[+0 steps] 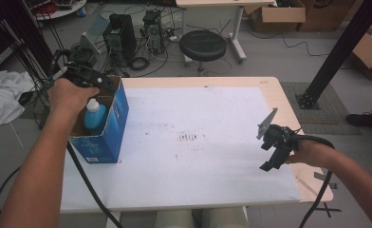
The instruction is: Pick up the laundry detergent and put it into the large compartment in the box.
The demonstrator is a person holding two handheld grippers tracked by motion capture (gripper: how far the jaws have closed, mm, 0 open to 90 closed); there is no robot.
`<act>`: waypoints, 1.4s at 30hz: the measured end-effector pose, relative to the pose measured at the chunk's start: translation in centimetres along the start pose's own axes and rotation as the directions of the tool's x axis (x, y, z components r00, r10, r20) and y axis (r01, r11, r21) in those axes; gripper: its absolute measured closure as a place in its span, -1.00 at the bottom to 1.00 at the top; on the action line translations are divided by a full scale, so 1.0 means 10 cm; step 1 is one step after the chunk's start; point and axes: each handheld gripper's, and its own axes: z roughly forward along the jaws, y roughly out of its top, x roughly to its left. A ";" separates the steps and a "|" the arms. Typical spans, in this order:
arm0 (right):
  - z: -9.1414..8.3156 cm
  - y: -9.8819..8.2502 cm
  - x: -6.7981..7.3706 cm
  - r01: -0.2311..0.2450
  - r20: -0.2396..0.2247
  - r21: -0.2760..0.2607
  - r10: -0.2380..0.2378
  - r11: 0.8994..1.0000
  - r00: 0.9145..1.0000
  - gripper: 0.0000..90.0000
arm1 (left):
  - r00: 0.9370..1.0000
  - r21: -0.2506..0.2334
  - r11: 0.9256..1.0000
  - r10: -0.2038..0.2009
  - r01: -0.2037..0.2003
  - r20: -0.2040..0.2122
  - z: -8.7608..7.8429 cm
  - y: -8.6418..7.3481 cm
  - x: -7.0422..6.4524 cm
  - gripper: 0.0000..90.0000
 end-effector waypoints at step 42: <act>-0.02 0.01 0.00 -0.006 0.001 -0.013 0.006 1.000 1.000 -0.62 | 0.946 0.011 0.951 0.308 -0.310 0.100 0.39 0.39 -1.16 -0.57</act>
